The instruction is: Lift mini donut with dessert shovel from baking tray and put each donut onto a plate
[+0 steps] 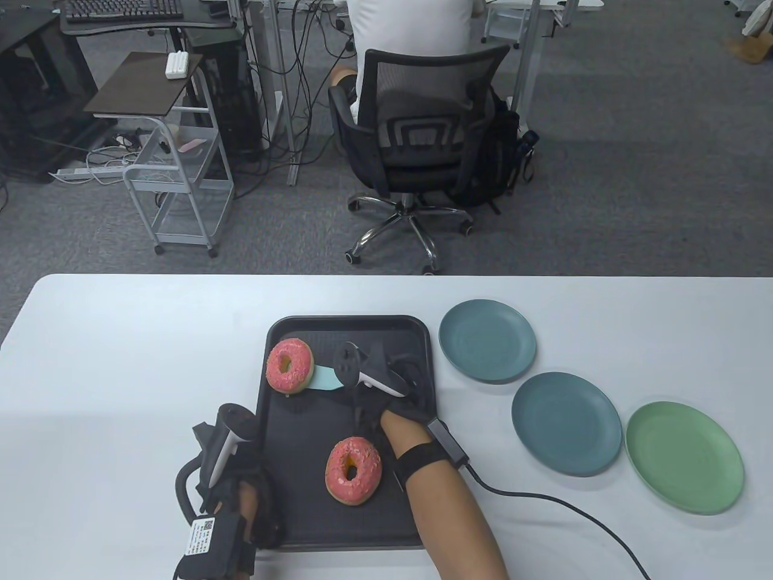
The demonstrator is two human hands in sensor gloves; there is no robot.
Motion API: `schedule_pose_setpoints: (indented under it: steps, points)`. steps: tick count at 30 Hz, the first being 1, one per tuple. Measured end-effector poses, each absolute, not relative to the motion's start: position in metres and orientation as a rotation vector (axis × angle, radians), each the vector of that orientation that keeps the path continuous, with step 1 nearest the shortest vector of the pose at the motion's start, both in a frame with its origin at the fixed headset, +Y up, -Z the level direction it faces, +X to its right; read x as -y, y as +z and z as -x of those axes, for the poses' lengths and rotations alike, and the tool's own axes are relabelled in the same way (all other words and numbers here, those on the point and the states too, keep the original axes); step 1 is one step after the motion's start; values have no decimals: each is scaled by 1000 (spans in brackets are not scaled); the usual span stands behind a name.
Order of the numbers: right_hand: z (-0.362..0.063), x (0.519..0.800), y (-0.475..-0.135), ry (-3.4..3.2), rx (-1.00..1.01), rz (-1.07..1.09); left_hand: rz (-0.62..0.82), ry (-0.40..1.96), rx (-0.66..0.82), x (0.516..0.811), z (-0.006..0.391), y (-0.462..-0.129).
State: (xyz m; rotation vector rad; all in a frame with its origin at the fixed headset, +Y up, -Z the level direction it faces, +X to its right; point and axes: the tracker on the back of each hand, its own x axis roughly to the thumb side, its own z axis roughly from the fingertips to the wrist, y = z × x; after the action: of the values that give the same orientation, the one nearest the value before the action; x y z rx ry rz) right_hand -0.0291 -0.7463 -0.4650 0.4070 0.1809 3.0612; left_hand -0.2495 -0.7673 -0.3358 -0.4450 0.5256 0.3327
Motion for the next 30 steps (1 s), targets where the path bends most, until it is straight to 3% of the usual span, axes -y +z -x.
schedule_pose_setpoints:
  steps: [7, 16, 23, 30]
  points:
    - [18, 743, -464, 3043, -164, -393, 445, 338, -526, 768, 250, -336]
    - [-24, 700, -462, 2992, -63, -267, 445, 343, -525, 768, 251, -336]
    - [-91, 683, -461, 2978, -27, -69, 446, 347, -526, 768, 252, -335]
    - [-172, 688, -462, 2938, -37, 267, 446, 348, -526, 769, 252, -335]
